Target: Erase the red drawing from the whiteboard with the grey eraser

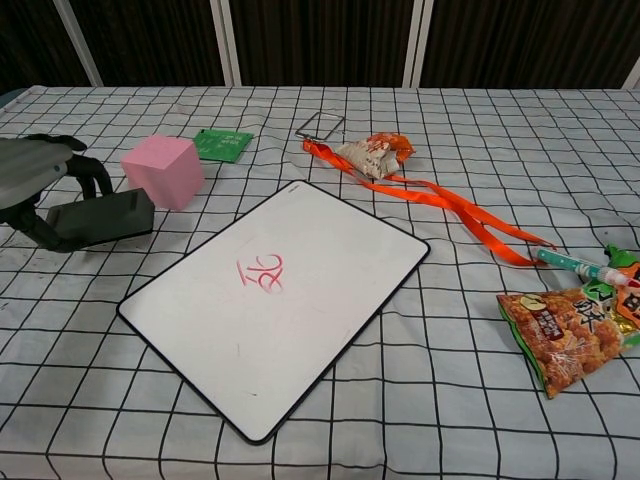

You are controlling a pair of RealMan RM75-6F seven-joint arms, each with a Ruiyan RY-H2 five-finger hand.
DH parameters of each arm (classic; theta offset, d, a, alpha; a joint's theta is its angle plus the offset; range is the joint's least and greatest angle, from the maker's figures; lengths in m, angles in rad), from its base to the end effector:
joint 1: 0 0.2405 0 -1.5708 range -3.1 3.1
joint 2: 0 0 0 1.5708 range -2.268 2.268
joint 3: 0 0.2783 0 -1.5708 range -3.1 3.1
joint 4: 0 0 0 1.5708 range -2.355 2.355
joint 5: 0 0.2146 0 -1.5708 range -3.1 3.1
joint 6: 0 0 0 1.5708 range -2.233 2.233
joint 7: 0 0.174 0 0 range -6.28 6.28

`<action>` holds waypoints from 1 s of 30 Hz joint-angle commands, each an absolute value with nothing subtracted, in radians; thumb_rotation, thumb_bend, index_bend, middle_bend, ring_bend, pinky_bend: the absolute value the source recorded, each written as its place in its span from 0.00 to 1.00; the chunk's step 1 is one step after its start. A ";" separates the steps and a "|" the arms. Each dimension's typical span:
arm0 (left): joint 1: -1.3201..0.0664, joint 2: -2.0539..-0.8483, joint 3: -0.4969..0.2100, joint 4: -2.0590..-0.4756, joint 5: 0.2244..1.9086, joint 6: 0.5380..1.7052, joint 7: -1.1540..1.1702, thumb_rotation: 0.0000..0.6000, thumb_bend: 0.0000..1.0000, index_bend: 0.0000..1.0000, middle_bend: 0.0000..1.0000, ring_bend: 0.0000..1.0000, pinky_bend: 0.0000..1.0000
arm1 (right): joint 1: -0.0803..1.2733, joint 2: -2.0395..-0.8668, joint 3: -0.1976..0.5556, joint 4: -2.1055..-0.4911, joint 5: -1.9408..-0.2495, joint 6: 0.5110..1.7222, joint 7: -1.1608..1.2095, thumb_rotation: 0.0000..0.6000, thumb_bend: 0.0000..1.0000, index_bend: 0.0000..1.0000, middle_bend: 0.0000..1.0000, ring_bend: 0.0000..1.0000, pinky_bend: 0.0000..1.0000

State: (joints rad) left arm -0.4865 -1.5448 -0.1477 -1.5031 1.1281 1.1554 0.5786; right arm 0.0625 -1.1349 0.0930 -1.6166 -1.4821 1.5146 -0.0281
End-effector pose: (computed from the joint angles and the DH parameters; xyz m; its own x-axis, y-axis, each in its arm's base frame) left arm -0.2432 0.3361 -0.0053 0.5711 0.1784 0.8013 0.8203 -0.1630 -0.5483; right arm -0.3319 -0.2143 0.1718 0.3983 0.0595 0.9153 -0.9172 0.0277 0.3974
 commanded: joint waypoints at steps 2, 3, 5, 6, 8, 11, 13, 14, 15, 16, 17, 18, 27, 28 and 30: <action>-0.498 -1.482 -0.176 -1.627 1.186 1.205 0.584 1.00 0.36 0.38 0.44 0.01 0.00 | 0.062 -1.135 0.093 -1.618 -1.482 1.515 -0.029 1.00 0.16 0.01 0.12 0.21 0.22; -0.505 -1.474 -0.182 -1.651 1.198 1.208 0.588 1.00 0.36 0.38 0.44 0.01 0.00 | 0.062 -1.135 0.093 -1.618 -1.482 1.516 -0.029 1.00 0.16 0.01 0.12 0.21 0.22; -0.524 -1.462 -0.195 -1.686 1.208 1.199 0.602 1.00 0.36 0.38 0.44 0.01 0.00 | 0.062 -1.135 0.093 -1.619 -1.481 1.515 -0.028 1.00 0.16 0.01 0.12 0.21 0.22; -0.536 -1.460 -0.202 -1.696 1.208 1.191 0.613 1.00 0.36 0.38 0.44 0.01 0.00 | 0.062 -1.135 0.093 -1.619 -1.481 1.515 -0.028 1.00 0.16 0.01 0.12 0.21 0.22; -0.566 -1.466 -0.216 -1.701 1.203 1.169 0.640 1.00 0.36 0.38 0.44 0.01 0.00 | 0.062 -1.135 0.093 -1.619 -1.481 1.515 -0.029 1.00 0.16 0.01 0.12 0.21 0.22; -0.619 -1.497 -0.226 -1.685 1.171 1.103 0.678 1.00 0.36 0.38 0.44 0.01 0.00 | 0.062 -1.136 0.094 -1.619 -1.479 1.515 -0.031 1.00 0.16 0.01 0.12 0.21 0.22; -0.655 -1.523 -0.229 -1.659 1.140 1.062 0.719 1.00 0.36 0.38 0.45 0.01 0.00 | 0.061 -1.137 0.095 -1.620 -1.478 1.517 -0.032 1.00 0.16 0.01 0.12 0.21 0.22; -0.672 -1.537 -0.229 -1.645 1.128 1.046 0.739 1.00 0.36 0.38 0.45 0.01 0.00 | 0.061 -1.137 0.095 -1.620 -1.477 1.517 -0.031 1.00 0.16 0.01 0.12 0.21 0.22; -0.689 -1.554 -0.226 -1.627 1.116 1.031 0.761 1.00 0.36 0.38 0.45 0.01 0.00 | 0.061 -1.137 0.095 -1.620 -1.476 1.517 -0.031 1.00 0.16 0.01 0.12 0.21 0.22; -0.704 -1.570 -0.224 -1.610 1.106 1.020 0.781 1.00 0.36 0.38 0.45 0.01 0.00 | 0.061 -1.137 0.095 -1.621 -1.475 1.515 -0.031 1.00 0.16 0.01 0.12 0.21 0.22; -0.717 -1.587 -0.222 -1.594 1.097 1.010 0.797 1.00 0.36 0.38 0.45 0.01 0.00 | 0.061 -1.137 0.095 -1.621 -1.474 1.514 -0.031 1.00 0.16 0.01 0.12 0.21 0.22; -0.728 -1.603 -0.222 -1.580 1.090 1.003 0.806 1.00 0.36 0.38 0.44 0.01 0.00 | 0.061 -1.136 0.095 -1.620 -1.474 1.514 -0.032 1.00 0.16 0.01 0.12 0.21 0.22; -0.793 -1.733 -0.213 -1.438 1.066 0.969 0.803 1.00 0.36 0.39 0.44 0.01 0.00 | 0.058 -1.136 0.095 -1.618 -1.473 1.519 -0.031 1.00 0.16 0.01 0.12 0.21 0.22; -0.797 -1.741 -0.210 -1.427 1.066 0.967 0.802 1.00 0.36 0.39 0.44 0.01 0.00 | 0.058 -1.136 0.095 -1.618 -1.473 1.519 -0.031 1.00 0.16 0.01 0.12 0.21 0.22; -0.802 -1.762 -0.201 -1.399 1.076 0.967 0.785 1.00 0.36 0.39 0.44 0.01 0.00 | 0.058 -1.135 0.095 -1.618 -1.473 1.519 -0.030 1.00 0.16 0.01 0.12 0.21 0.22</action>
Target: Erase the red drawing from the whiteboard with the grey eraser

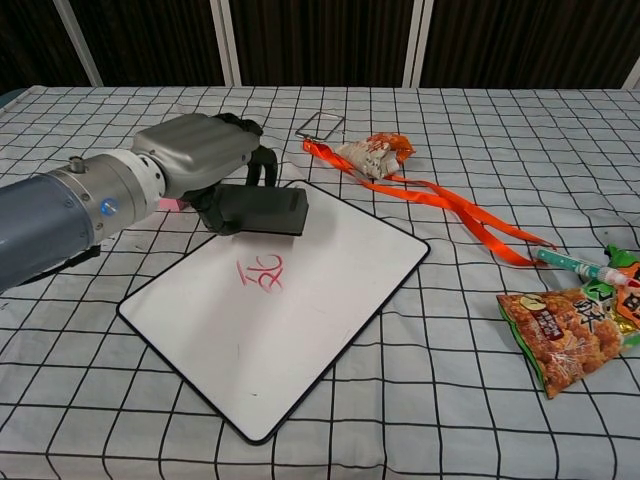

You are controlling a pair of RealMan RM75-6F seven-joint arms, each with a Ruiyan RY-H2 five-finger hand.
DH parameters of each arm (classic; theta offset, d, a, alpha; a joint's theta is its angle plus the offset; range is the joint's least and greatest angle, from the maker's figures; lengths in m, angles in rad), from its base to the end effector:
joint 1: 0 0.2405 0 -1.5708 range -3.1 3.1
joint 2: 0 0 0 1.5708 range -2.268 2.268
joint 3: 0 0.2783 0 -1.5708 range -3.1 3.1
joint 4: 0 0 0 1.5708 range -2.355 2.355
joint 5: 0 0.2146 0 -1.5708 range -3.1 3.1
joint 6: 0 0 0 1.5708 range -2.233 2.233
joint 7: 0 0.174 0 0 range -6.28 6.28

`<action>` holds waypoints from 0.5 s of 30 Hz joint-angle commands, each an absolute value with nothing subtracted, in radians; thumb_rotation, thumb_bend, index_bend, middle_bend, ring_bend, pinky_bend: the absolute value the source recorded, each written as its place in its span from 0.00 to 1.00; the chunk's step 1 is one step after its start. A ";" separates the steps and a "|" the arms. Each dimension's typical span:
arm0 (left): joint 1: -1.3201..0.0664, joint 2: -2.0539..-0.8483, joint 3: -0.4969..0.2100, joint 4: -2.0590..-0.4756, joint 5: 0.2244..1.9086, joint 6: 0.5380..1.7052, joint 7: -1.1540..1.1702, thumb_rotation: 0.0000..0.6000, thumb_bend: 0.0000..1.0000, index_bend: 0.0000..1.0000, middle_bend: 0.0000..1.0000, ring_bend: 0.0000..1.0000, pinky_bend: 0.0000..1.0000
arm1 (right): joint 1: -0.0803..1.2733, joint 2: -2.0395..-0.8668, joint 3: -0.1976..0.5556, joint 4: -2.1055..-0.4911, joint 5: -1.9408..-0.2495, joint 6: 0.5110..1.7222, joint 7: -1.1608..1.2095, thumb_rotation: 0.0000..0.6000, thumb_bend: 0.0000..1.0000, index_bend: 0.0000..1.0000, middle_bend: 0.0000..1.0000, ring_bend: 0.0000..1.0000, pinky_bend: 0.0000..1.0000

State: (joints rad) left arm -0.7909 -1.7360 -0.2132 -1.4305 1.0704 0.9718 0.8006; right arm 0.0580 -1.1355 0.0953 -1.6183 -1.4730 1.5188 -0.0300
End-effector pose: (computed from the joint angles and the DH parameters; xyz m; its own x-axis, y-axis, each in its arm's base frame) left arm -0.1072 0.3738 -0.0866 0.6870 0.1100 0.7183 0.6657 -0.4917 -0.5613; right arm -0.3335 -0.2132 0.1731 0.3977 0.0638 0.9153 -0.9175 0.0408 0.3957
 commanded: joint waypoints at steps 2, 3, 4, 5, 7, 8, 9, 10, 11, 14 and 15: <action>-0.803 -1.772 -0.191 -1.383 1.082 0.967 0.770 1.00 0.36 0.39 0.44 0.01 0.00 | 0.058 -1.135 0.095 -1.618 -1.473 1.519 -0.029 1.00 0.16 0.01 0.12 0.21 0.22; -0.804 -1.775 -0.185 -1.377 1.086 0.966 0.764 1.00 0.36 0.39 0.44 0.01 0.00 | 0.058 -1.135 0.095 -1.619 -1.473 1.518 -0.029 1.00 0.16 0.01 0.12 0.21 0.22; -0.804 -1.778 -0.178 -1.369 1.090 0.968 0.760 1.00 0.36 0.39 0.44 0.01 0.00 | 0.057 -1.135 0.095 -1.620 -1.472 1.518 -0.029 1.00 0.16 0.01 0.12 0.21 0.22; -0.805 -1.780 -0.174 -1.364 1.093 0.968 0.757 1.00 0.36 0.39 0.44 0.01 0.00 | 0.057 -1.135 0.095 -1.620 -1.472 1.519 -0.029 1.00 0.16 0.01 0.12 0.21 0.22; -0.806 -1.783 -0.168 -1.360 1.094 0.966 0.748 1.00 0.36 0.39 0.44 0.01 0.00 | 0.057 -1.135 0.095 -1.620 -1.472 1.518 -0.028 1.00 0.16 0.01 0.12 0.21 0.22; -0.806 -1.783 -0.164 -1.359 1.091 0.963 0.749 1.00 0.36 0.39 0.44 0.01 0.00 | 0.057 -1.135 0.095 -1.620 -1.473 1.518 -0.029 1.00 0.16 0.01 0.12 0.21 0.22; -0.808 -1.783 -0.161 -1.359 1.090 0.961 0.750 1.00 0.36 0.39 0.44 0.01 0.00 | 0.057 -1.135 0.095 -1.620 -1.473 1.519 -0.029 1.00 0.16 0.01 0.12 0.21 0.22; -0.810 -1.783 -0.158 -1.359 1.089 0.959 0.752 1.00 0.36 0.39 0.44 0.01 0.00 | 0.057 -1.135 0.095 -1.620 -1.473 1.519 -0.029 1.00 0.16 0.01 0.12 0.21 0.22; -0.811 -1.784 -0.155 -1.359 1.088 0.959 0.753 1.00 0.36 0.39 0.44 0.01 0.00 | 0.057 -1.135 0.095 -1.620 -1.473 1.519 -0.029 1.00 0.16 0.01 0.12 0.21 0.22; -0.813 -1.783 -0.143 -1.367 1.093 0.957 0.752 1.00 0.36 0.39 0.44 0.01 0.00 | 0.056 -1.135 0.095 -1.621 -1.473 1.520 -0.027 1.00 0.16 0.01 0.12 0.21 0.22; -0.813 -1.782 -0.140 -1.369 1.096 0.958 0.752 1.00 0.36 0.39 0.44 0.01 0.00 | 0.056 -1.135 0.095 -1.621 -1.473 1.520 -0.027 1.00 0.16 0.01 0.12 0.21 0.22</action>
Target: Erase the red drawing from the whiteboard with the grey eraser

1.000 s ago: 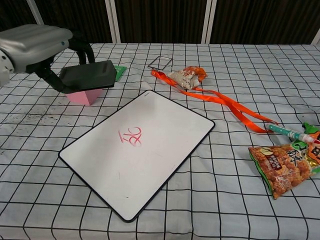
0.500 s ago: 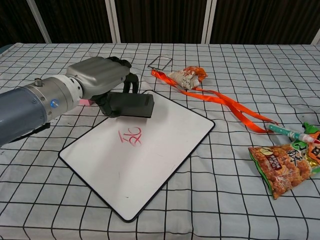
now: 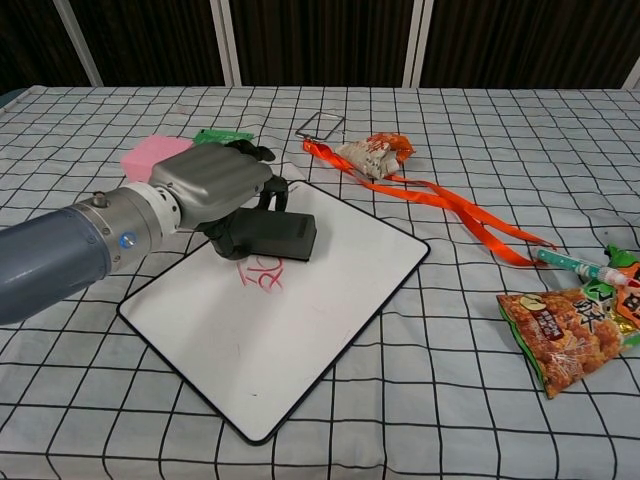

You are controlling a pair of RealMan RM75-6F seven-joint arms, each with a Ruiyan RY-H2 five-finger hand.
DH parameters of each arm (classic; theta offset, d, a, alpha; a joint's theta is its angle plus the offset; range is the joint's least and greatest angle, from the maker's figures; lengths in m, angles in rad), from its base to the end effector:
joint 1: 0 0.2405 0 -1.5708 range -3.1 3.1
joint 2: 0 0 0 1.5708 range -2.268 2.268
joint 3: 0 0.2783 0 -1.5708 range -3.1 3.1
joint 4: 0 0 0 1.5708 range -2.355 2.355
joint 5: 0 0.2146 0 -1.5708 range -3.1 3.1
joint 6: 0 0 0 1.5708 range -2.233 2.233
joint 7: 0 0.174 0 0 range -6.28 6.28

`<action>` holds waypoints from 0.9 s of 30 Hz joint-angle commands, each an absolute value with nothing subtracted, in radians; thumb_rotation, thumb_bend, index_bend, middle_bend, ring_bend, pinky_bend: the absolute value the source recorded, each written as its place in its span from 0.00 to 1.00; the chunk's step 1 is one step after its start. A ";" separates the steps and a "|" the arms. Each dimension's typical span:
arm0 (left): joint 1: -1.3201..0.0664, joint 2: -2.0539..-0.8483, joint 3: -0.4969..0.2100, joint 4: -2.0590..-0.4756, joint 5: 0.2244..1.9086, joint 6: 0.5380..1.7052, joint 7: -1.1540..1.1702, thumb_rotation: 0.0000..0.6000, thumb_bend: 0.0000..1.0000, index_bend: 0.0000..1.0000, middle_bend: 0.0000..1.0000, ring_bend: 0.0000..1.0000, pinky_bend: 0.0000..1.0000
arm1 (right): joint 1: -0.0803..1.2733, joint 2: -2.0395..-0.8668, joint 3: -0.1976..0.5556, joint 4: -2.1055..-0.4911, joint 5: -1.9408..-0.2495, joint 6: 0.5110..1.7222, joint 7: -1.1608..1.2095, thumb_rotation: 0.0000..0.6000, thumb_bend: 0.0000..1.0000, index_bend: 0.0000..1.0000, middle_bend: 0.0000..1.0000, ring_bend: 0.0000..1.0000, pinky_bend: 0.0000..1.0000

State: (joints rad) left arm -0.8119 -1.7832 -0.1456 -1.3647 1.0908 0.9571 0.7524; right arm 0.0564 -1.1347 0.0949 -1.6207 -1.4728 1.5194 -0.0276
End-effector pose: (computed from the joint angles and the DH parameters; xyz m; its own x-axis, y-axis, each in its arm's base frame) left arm -0.1125 0.3622 -0.1124 0.7089 0.1371 0.6919 0.6391 -0.5400 -0.5477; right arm -0.3334 -0.2125 0.1732 0.3941 0.0633 0.9169 -0.9190 0.0421 0.3921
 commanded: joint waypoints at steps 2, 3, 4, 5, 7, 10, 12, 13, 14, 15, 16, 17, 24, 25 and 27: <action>-0.813 -1.781 -0.132 -1.376 1.101 0.959 0.750 1.00 0.36 0.39 0.45 0.01 0.00 | 0.056 -1.135 0.095 -1.621 -1.473 1.520 -0.027 1.00 0.16 0.01 0.12 0.21 0.22; -0.813 -1.780 -0.128 -1.381 1.104 0.958 0.749 1.00 0.36 0.39 0.45 0.01 0.00 | 0.056 -1.134 0.095 -1.620 -1.473 1.520 -0.027 1.00 0.16 0.01 0.12 0.21 0.22; -0.813 -1.777 -0.124 -1.387 1.106 0.958 0.748 1.00 0.36 0.39 0.45 0.01 0.00 | 0.057 -1.135 0.095 -1.620 -1.474 1.520 -0.027 1.00 0.16 0.01 0.12 0.21 0.22; -0.812 -1.774 -0.119 -1.396 1.109 0.957 0.746 1.00 0.36 0.39 0.45 0.01 0.00 | 0.057 -1.135 0.095 -1.619 -1.474 1.520 -0.027 1.00 0.16 0.01 0.12 0.21 0.22; -0.810 -1.766 -0.111 -1.415 1.117 0.959 0.743 1.00 0.36 0.39 0.45 0.01 0.00 | 0.057 -1.135 0.095 -1.619 -1.475 1.520 -0.027 1.00 0.16 0.01 0.12 0.21 0.22; -0.805 -1.756 -0.099 -1.440 1.125 0.968 0.747 1.00 0.36 0.39 0.45 0.01 0.00 | 0.057 -1.135 0.095 -1.619 -1.476 1.521 -0.026 1.00 0.16 0.01 0.12 0.21 0.22; -0.799 -1.744 -0.082 -1.463 1.128 0.975 0.765 1.00 0.36 0.39 0.45 0.01 0.00 | 0.057 -1.135 0.095 -1.618 -1.477 1.521 -0.027 1.00 0.16 0.01 0.12 0.21 0.22; -0.797 -1.739 -0.075 -1.473 1.128 0.977 0.771 1.00 0.36 0.39 0.45 0.01 0.00 | 0.057 -1.135 0.095 -1.618 -1.477 1.521 -0.027 1.00 0.16 0.01 0.12 0.21 0.22; -0.794 -1.735 -0.069 -1.484 1.129 0.978 0.776 1.00 0.36 0.39 0.45 0.01 0.00 | 0.057 -1.135 0.094 -1.618 -1.478 1.522 -0.028 1.00 0.16 0.01 0.12 0.21 0.22; -0.792 -1.730 -0.063 -1.496 1.130 0.980 0.778 1.00 0.36 0.39 0.45 0.01 0.00 | 0.057 -1.136 0.094 -1.618 -1.479 1.522 -0.029 1.00 0.16 0.01 0.12 0.21 0.22; -0.789 -1.726 -0.058 -1.507 1.132 0.984 0.780 1.00 0.36 0.39 0.45 0.01 0.00 | 0.057 -1.136 0.094 -1.618 -1.479 1.522 -0.029 1.00 0.16 0.01 0.12 0.21 0.22; -0.786 -1.722 -0.051 -1.517 1.135 0.987 0.786 1.00 0.36 0.39 0.45 0.01 0.00 | 0.056 -1.136 0.094 -1.618 -1.479 1.523 -0.029 1.00 0.16 0.01 0.12 0.21 0.22; -0.778 -1.698 -0.002 -1.577 1.143 0.986 0.832 1.00 0.36 0.39 0.45 0.01 0.00 | 0.056 -1.137 0.095 -1.618 -1.479 1.524 -0.032 1.00 0.16 0.01 0.12 0.21 0.22; -0.777 -1.696 0.002 -1.584 1.145 0.986 0.834 1.00 0.36 0.40 0.45 0.01 0.00 | 0.056 -1.138 0.096 -1.618 -1.479 1.525 -0.032 1.00 0.16 0.01 0.12 0.21 0.22; -0.777 -1.692 0.005 -1.592 1.149 0.990 0.839 1.00 0.36 0.40 0.45 0.01 0.00 | 0.056 -1.138 0.096 -1.618 -1.479 1.525 -0.032 1.00 0.16 0.01 0.12 0.21 0.22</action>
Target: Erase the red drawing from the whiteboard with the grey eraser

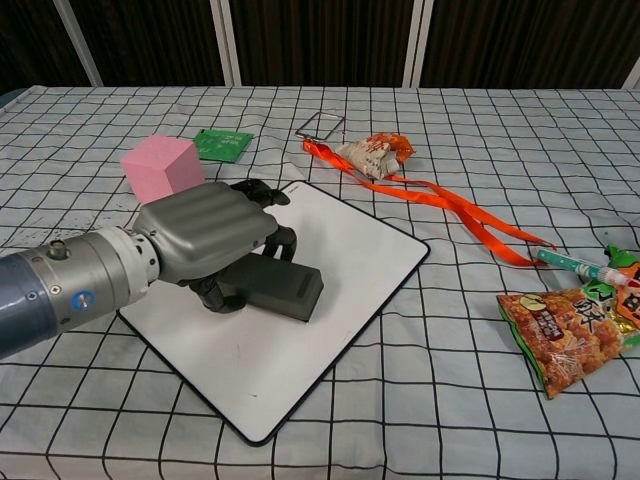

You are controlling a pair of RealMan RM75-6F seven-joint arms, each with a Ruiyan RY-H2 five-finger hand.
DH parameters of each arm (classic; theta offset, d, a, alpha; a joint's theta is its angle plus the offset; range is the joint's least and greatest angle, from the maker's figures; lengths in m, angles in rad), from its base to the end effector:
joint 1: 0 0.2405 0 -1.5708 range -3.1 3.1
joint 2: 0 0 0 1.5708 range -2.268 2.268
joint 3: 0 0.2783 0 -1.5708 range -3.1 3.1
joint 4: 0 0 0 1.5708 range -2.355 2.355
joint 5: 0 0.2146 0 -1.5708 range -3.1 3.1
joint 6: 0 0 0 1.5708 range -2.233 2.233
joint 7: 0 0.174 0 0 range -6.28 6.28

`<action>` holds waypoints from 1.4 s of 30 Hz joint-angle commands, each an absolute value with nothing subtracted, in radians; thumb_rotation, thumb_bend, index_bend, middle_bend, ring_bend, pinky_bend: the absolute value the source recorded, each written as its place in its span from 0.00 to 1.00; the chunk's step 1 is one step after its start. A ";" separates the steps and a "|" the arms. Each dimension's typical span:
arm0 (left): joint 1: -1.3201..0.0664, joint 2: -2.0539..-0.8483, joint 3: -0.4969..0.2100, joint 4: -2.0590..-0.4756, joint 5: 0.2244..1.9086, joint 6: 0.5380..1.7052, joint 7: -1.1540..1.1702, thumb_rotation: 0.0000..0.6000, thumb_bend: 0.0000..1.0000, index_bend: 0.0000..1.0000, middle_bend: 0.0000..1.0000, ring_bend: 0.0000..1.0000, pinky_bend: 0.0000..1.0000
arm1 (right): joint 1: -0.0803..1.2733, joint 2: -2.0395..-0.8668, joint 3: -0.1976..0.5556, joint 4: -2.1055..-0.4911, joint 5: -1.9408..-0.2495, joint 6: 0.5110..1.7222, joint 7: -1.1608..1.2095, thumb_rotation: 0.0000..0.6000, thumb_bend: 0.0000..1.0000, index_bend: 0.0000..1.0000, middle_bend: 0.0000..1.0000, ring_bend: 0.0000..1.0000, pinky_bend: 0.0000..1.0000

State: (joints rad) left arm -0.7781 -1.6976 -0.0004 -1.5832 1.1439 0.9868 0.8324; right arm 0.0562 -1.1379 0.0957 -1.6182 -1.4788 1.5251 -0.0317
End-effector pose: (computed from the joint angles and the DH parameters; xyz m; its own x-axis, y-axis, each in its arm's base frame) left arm -0.1155 0.2995 -0.1105 0.7628 0.1521 0.6285 0.5475 -0.6691 -0.5026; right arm -0.3323 -0.2126 0.1730 0.3975 0.0697 0.9149 -0.9176 0.0370 0.3959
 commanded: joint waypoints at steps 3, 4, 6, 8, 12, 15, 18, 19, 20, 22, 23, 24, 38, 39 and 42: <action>-0.777 -1.697 0.002 -1.589 1.155 1.001 0.850 1.00 0.36 0.40 0.45 0.01 0.00 | 0.056 -1.139 0.095 -1.619 -1.481 1.525 -0.032 1.00 0.16 0.01 0.12 0.21 0.22; -0.778 -1.700 -0.001 -1.586 1.155 1.003 0.852 1.00 0.36 0.40 0.45 0.01 0.00 | 0.057 -1.139 0.095 -1.618 -1.482 1.525 -0.033 1.00 0.15 0.01 0.12 0.21 0.22; -0.783 -1.710 -0.011 -1.570 1.155 1.008 0.861 1.00 0.36 0.40 0.45 0.01 0.00 | 0.057 -1.140 0.094 -1.619 -1.481 1.524 -0.033 1.00 0.15 0.01 0.12 0.21 0.22; -0.788 -1.723 -0.023 -1.546 1.149 1.012 0.869 1.00 0.37 0.40 0.45 0.01 0.00 | 0.056 -1.140 0.094 -1.619 -1.481 1.525 -0.033 1.00 0.16 0.01 0.12 0.21 0.22; -0.803 -1.750 -0.051 -1.486 1.105 0.987 0.870 1.00 0.37 0.40 0.45 0.01 0.00 | 0.057 -1.139 0.095 -1.620 -1.478 1.523 -0.032 1.00 0.16 0.01 0.12 0.21 0.22; -0.815 -1.763 -0.067 -1.448 1.079 0.969 0.871 1.00 0.37 0.40 0.45 0.01 0.00 | 0.057 -1.139 0.095 -1.620 -1.478 1.523 -0.031 1.00 0.16 0.01 0.12 0.21 0.22; -0.827 -1.778 -0.084 -1.405 1.055 0.953 0.868 1.00 0.37 0.40 0.45 0.01 0.00 | 0.057 -1.139 0.095 -1.620 -1.477 1.522 -0.029 1.00 0.16 0.01 0.12 0.21 0.22; -0.832 -1.784 -0.090 -1.388 1.047 0.948 0.868 1.00 0.37 0.40 0.45 0.01 0.00 | 0.057 -1.139 0.096 -1.620 -1.478 1.522 -0.029 1.00 0.16 0.01 0.12 0.21 0.22; -0.836 -1.789 -0.096 -1.370 1.037 0.943 0.868 1.00 0.37 0.40 0.45 0.01 0.00 | 0.057 -1.139 0.095 -1.620 -1.479 1.523 -0.029 1.00 0.16 0.01 0.12 0.21 0.22; -0.845 -1.801 -0.107 -1.335 1.021 0.933 0.868 1.00 0.37 0.40 0.45 0.01 0.00 | 0.057 -1.139 0.095 -1.620 -1.479 1.524 -0.029 1.00 0.16 0.01 0.12 0.21 0.22; -0.848 -1.806 -0.113 -1.317 1.013 0.929 0.866 1.00 0.37 0.40 0.45 0.01 0.00 | 0.056 -1.138 0.095 -1.620 -1.479 1.524 -0.028 1.00 0.16 0.01 0.12 0.21 0.22; -0.852 -1.811 -0.119 -1.301 1.007 0.925 0.863 1.00 0.37 0.40 0.45 0.01 0.00 | 0.056 -1.138 0.095 -1.620 -1.479 1.524 -0.027 1.00 0.16 0.01 0.12 0.21 0.22; -0.881 -1.831 -0.164 -1.260 1.101 0.970 0.759 1.00 0.37 0.41 0.44 0.00 0.00 | 0.054 -1.136 0.093 -1.617 -1.481 1.524 -0.012 1.00 0.16 0.01 0.12 0.21 0.22; -0.882 -1.822 -0.160 -1.271 1.109 0.983 0.779 1.00 0.37 0.41 0.44 0.00 0.00 | 0.054 -1.136 0.093 -1.619 -1.478 1.521 -0.007 1.00 0.16 0.01 0.12 0.21 0.22; -0.884 -1.791 -0.169 -1.322 1.104 1.004 0.823 1.00 0.37 0.41 0.44 0.00 0.00 | 0.055 -1.133 0.094 -1.621 -1.476 1.518 -0.005 1.00 0.16 0.01 0.12 0.21 0.22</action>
